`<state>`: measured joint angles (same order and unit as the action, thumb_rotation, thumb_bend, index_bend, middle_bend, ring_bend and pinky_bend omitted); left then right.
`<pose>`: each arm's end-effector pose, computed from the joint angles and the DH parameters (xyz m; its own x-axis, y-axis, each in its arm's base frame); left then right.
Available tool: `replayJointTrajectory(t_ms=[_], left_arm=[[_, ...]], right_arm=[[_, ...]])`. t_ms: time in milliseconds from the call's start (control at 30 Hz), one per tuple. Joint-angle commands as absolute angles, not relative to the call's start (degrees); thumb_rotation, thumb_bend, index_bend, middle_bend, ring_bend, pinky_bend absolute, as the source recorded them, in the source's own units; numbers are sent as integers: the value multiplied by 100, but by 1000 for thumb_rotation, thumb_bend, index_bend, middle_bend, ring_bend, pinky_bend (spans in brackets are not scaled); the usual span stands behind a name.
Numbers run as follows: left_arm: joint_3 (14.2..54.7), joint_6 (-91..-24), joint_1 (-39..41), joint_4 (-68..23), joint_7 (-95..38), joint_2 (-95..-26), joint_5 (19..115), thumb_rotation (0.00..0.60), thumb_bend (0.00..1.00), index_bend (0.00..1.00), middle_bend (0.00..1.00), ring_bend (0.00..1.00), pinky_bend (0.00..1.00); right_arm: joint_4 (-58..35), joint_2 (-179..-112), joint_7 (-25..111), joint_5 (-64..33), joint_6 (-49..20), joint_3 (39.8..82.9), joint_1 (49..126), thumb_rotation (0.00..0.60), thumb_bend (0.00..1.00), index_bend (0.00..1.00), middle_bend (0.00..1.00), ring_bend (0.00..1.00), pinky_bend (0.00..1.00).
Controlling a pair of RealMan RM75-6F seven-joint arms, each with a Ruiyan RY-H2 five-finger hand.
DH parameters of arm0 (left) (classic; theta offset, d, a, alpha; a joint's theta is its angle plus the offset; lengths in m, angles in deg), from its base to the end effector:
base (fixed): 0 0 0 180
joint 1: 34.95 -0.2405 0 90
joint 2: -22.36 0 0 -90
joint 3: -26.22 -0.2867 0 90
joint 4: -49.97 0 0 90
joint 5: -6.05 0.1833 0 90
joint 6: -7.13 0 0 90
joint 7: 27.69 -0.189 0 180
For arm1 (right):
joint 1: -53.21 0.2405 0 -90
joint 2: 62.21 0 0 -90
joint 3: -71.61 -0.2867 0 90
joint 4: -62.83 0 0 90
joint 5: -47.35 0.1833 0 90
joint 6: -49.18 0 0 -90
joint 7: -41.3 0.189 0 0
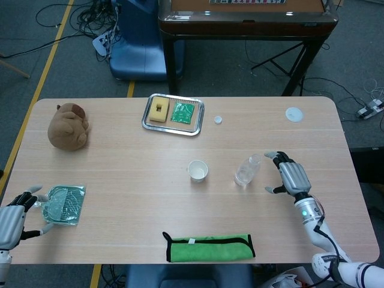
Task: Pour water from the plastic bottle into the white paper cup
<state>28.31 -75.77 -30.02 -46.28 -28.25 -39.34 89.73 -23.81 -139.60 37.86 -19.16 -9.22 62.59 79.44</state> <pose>-0.3279 0.2229 0.1987 0.3769 0.0557 0.9246 0.9252 0.0258 -0.3787 -0.2871 -0.3526 0.0753 0.2513 -0.2808 0.9263 -0.9677 -0.0521 0.2467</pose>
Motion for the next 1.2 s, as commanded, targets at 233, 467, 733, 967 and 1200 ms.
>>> replayJointTrajectory(t_ms=[233, 467, 733, 967, 1200], left_arm=[[2803, -7642, -3002, -4716, -2958, -3940, 9088, 600, 68, 380, 192, 272, 494], [2774, -7683, -3004, -4776, -3072, -3954, 9175, 600, 68, 380, 192, 272, 494], [2727, -7701, -3002, -4824, -3234, -3998, 9271, 600, 68, 380, 192, 272, 494], [2696, -7748, -3005, -4848, -3350, -4037, 9374, 600, 68, 380, 192, 272, 494], [2700, -7863, -3032, -4894, -3361, -4027, 9464, 600, 68, 380, 193, 272, 494]], right_arm=[[-4034, -12918, 2093, -1381, -1616, 6705, 7491, 600, 0, 163, 154, 72, 259], [-4462, -12610, 1700, -1828, -2399, 7015, 7059, 600, 0, 163, 155, 72, 259], [-4653, -12367, 1798, -2496, -3119, 7327, 6512, 600, 0, 163, 155, 72, 259], [-4490, -12442, 1713, -3167, -3739, 7593, 6023, 600, 0, 163, 155, 72, 259], [-4525, -12393, 1600, -3521, -4057, 7668, 5732, 600, 0, 163, 155, 72, 259]])
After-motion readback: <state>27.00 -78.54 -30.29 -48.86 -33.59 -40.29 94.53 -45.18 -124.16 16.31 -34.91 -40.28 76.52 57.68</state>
